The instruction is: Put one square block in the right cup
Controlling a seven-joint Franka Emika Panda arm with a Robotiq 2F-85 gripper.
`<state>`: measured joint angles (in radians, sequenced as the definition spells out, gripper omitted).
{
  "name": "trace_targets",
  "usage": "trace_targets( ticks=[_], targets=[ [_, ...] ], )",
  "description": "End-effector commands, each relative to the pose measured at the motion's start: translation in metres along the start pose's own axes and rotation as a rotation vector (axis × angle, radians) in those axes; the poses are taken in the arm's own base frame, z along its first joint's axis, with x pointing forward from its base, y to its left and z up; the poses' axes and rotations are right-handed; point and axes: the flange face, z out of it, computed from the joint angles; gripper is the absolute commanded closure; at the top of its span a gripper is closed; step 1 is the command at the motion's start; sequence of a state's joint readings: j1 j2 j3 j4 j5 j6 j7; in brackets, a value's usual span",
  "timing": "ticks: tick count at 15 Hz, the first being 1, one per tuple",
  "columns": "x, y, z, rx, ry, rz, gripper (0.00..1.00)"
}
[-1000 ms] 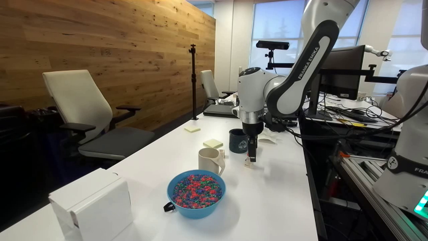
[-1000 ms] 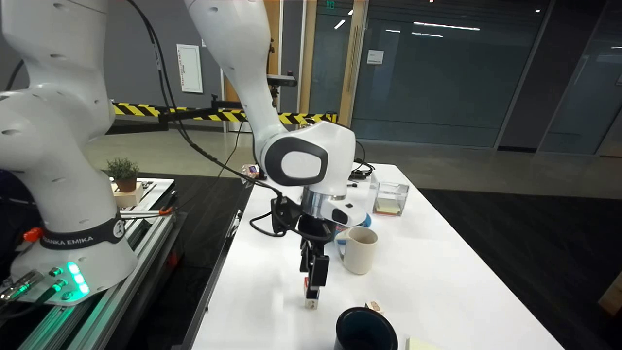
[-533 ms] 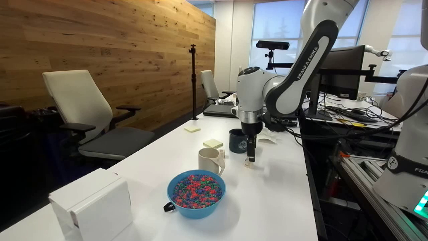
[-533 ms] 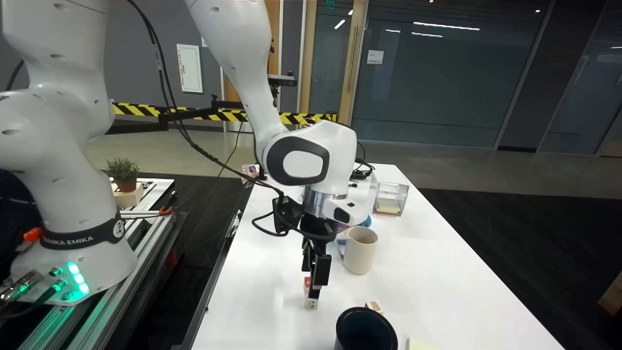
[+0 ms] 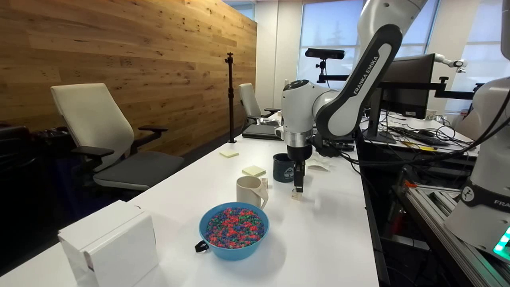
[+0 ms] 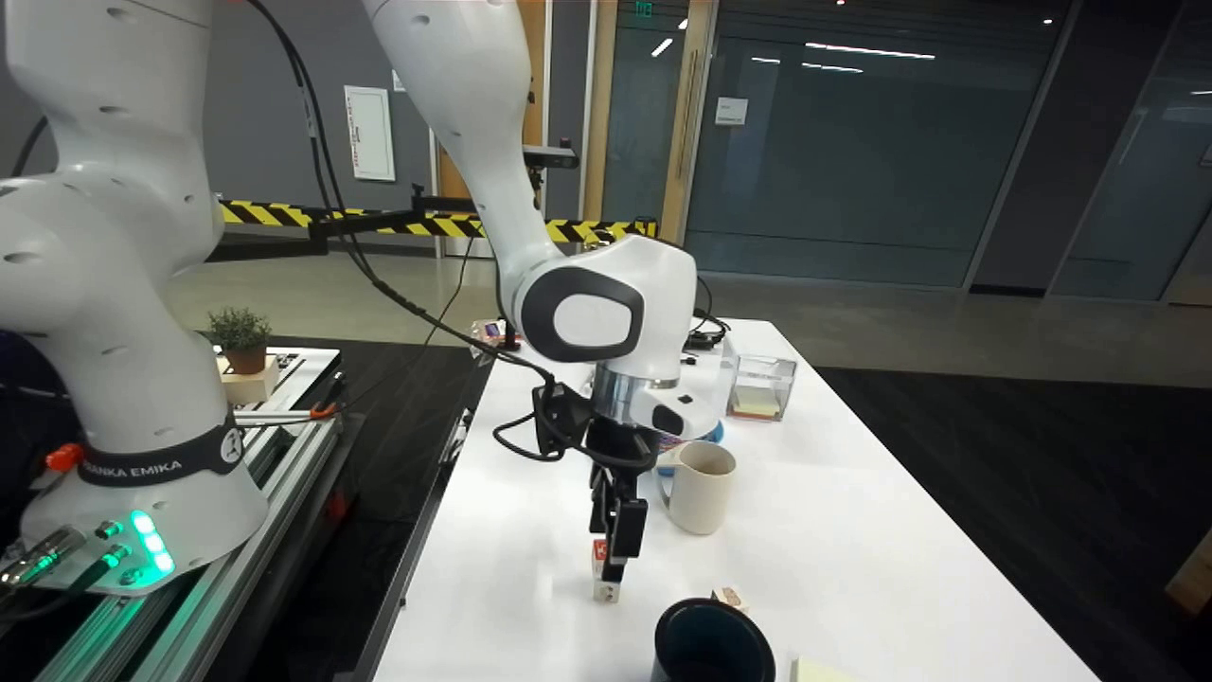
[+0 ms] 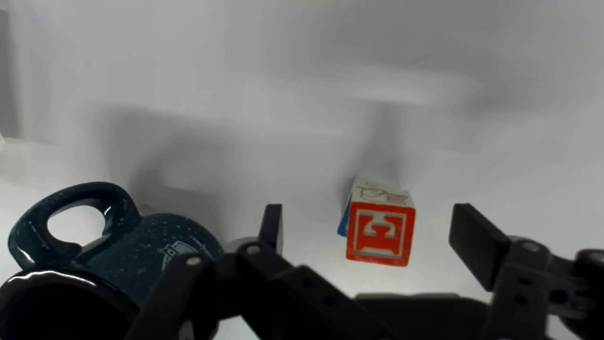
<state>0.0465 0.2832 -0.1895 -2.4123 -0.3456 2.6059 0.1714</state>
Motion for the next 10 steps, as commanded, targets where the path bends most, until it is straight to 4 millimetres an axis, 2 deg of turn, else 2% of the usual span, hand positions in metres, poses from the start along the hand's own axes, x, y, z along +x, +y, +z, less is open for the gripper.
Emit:
trace_targets(
  ticks=[1,8,10],
  targets=[
    [0.0036,-0.0008,-0.0002,-0.028,0.001,-0.004,0.40],
    [0.0033,-0.0005,-0.0003,-0.030,0.003,-0.010,0.89],
    [0.0035,-0.0005,-0.0005,-0.029,0.003,-0.010,0.89]
  ],
)
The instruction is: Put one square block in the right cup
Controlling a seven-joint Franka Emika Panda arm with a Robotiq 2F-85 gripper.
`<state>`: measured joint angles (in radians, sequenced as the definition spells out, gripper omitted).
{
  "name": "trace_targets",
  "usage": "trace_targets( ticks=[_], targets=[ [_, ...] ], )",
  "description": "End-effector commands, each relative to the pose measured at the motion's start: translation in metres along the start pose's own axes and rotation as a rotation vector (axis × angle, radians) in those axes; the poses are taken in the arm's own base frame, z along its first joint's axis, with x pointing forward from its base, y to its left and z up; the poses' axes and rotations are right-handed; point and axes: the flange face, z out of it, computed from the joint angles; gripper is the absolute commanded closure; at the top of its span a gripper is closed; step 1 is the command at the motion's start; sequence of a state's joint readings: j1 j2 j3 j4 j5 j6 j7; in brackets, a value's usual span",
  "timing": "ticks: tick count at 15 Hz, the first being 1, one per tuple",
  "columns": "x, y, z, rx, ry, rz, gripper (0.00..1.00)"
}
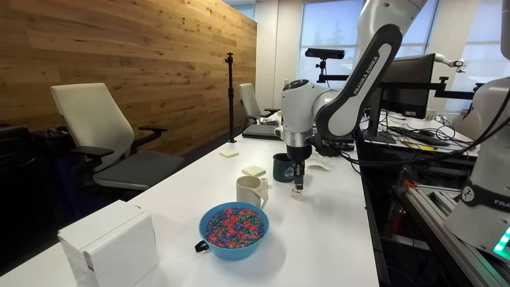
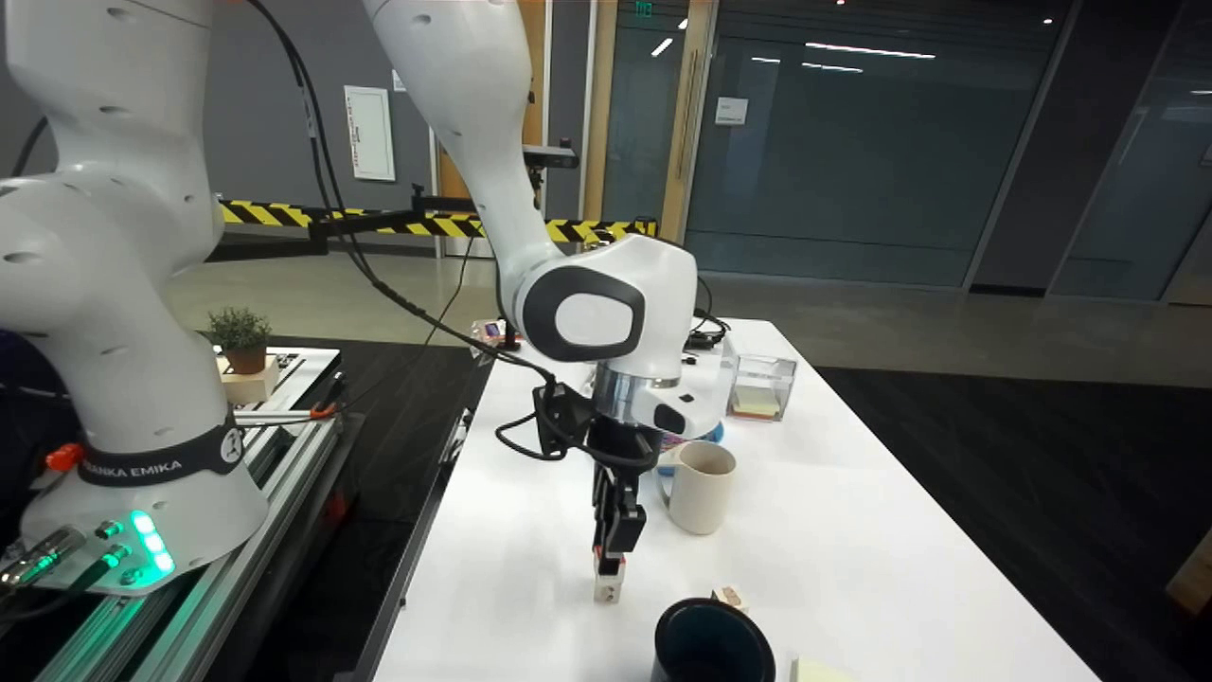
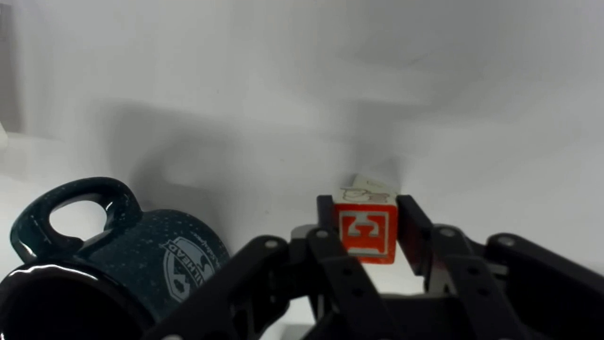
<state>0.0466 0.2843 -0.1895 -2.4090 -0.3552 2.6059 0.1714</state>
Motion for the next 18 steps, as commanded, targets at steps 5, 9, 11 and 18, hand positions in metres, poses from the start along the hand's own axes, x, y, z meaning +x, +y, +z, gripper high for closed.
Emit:
trace_targets(
  ticks=[5,9,11,18],
  targets=[
    [-0.002,0.000,-0.012,-0.010,0.015,0.002,0.89],
    [-0.006,0.002,-0.033,0.000,0.044,0.009,0.89],
    [-0.008,0.003,-0.042,0.001,0.062,0.013,0.89],
    [-0.017,0.027,-0.073,0.003,0.116,0.086,0.89]
  ],
)
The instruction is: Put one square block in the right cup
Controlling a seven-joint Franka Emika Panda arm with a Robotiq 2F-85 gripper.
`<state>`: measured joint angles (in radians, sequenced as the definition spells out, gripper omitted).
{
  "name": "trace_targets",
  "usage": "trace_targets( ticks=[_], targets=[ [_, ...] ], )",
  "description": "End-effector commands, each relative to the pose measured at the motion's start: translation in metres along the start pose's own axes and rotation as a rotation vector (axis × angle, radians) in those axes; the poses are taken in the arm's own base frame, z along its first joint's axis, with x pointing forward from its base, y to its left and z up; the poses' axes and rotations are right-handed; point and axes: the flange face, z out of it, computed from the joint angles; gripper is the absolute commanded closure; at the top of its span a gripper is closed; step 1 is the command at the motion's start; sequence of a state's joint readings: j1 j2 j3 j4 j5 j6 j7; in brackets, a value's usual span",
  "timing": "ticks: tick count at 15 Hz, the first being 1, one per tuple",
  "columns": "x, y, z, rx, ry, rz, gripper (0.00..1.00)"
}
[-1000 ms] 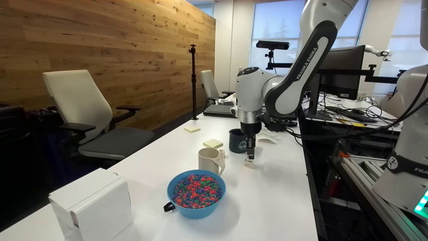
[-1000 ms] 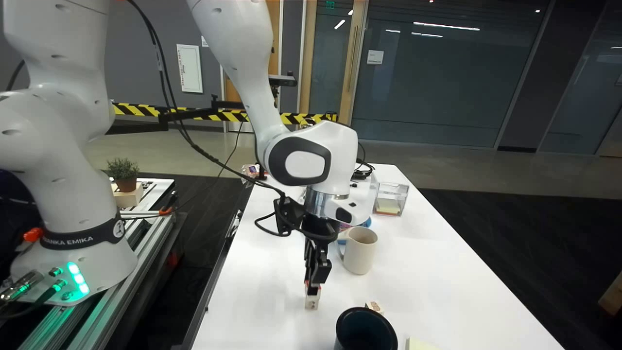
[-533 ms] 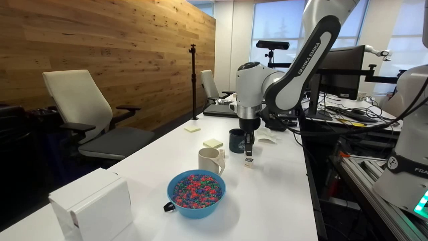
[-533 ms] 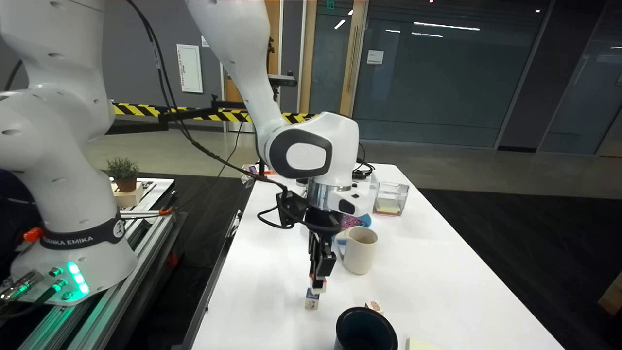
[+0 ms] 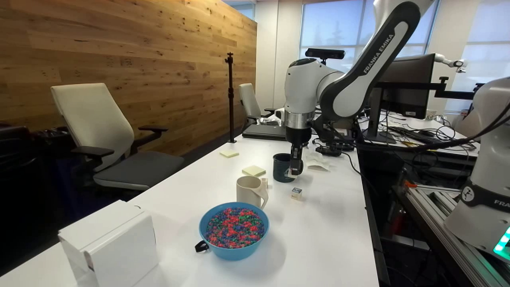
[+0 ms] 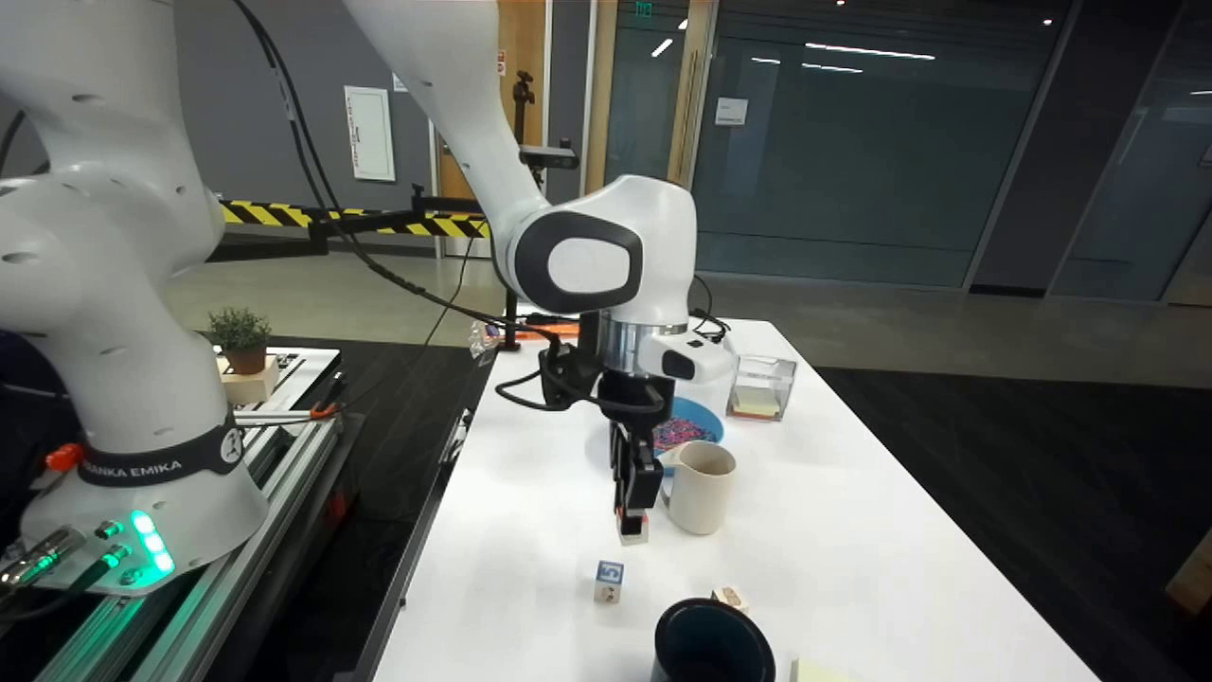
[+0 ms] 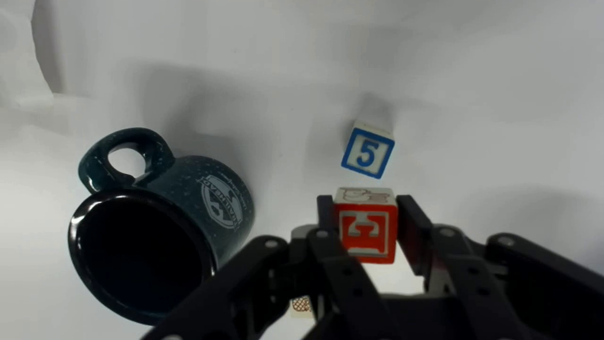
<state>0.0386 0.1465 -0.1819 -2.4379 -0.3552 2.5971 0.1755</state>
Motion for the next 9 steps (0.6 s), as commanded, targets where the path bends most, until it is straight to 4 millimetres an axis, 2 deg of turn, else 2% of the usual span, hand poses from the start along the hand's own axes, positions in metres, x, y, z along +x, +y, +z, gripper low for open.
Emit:
trace_targets(
  ticks=[1,5,9],
  targets=[
    [-0.015,0.028,-0.023,-0.010,0.025,0.095,0.89],
    [-0.026,0.076,-0.029,-0.008,0.033,0.245,0.89],
    [-0.031,0.110,-0.026,-0.014,0.029,0.354,0.89]
  ],
)
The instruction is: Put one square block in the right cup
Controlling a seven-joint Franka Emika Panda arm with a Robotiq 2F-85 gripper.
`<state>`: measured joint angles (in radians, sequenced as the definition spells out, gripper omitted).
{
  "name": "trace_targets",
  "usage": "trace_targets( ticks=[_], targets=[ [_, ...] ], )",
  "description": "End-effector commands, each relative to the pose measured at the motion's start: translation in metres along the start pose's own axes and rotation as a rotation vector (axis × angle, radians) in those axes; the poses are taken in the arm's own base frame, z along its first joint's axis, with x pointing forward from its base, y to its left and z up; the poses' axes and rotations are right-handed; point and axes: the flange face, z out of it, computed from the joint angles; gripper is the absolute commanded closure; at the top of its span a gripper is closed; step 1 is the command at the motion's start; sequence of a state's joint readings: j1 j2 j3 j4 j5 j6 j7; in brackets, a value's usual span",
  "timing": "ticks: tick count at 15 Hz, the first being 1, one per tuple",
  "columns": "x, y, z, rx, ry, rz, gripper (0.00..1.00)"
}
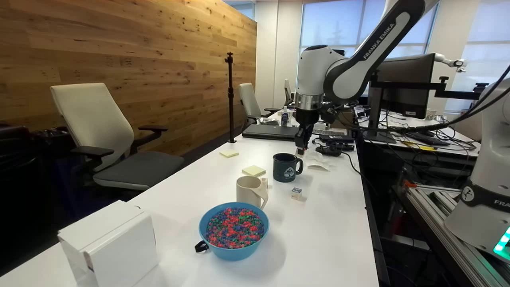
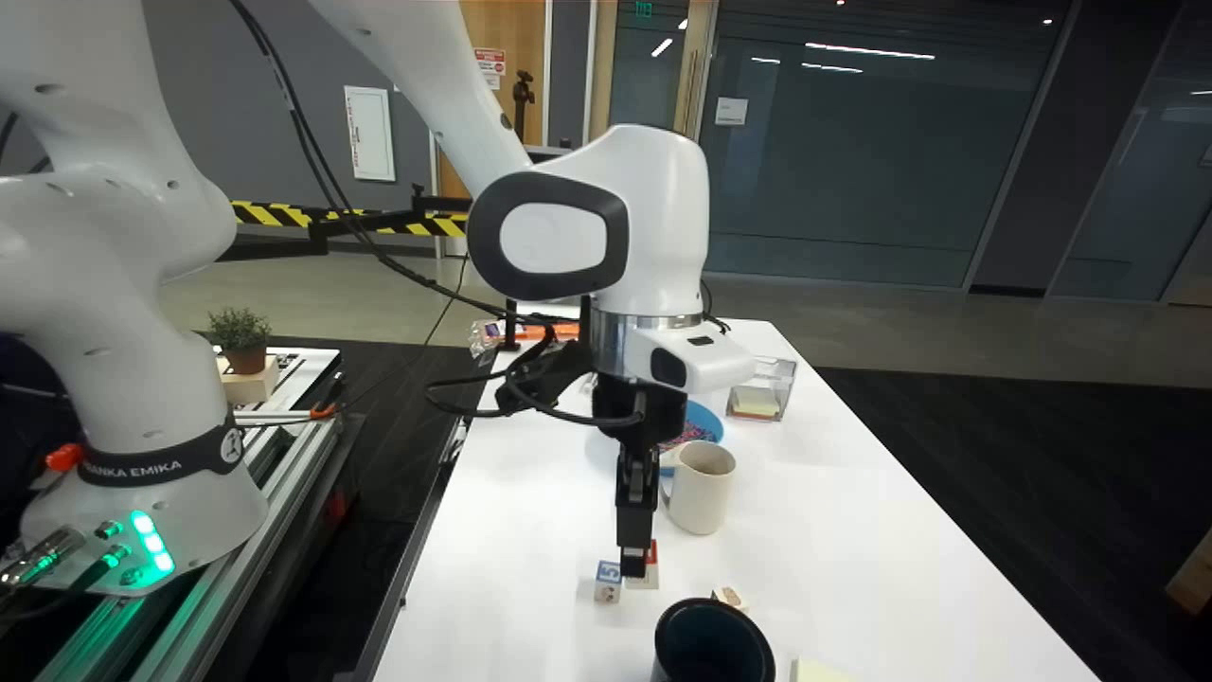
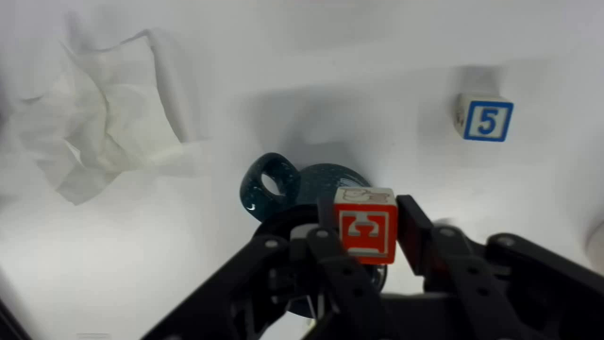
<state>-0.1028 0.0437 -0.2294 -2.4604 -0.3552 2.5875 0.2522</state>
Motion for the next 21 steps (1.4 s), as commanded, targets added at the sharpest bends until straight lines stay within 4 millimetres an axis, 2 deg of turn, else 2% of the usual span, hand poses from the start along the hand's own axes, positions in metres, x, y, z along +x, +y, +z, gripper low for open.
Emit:
trace_targets(
  ticks=[1,6,13,21],
  targets=[
    [-0.004,0.023,-0.003,-0.012,0.002,0.095,0.89],
    [0.008,0.035,0.008,-0.015,0.003,0.164,0.89],
    [0.034,0.031,0.032,-0.028,-0.014,0.164,0.89],
    [0.062,0.023,0.037,-0.039,0.002,0.142,0.89]
  ],
)
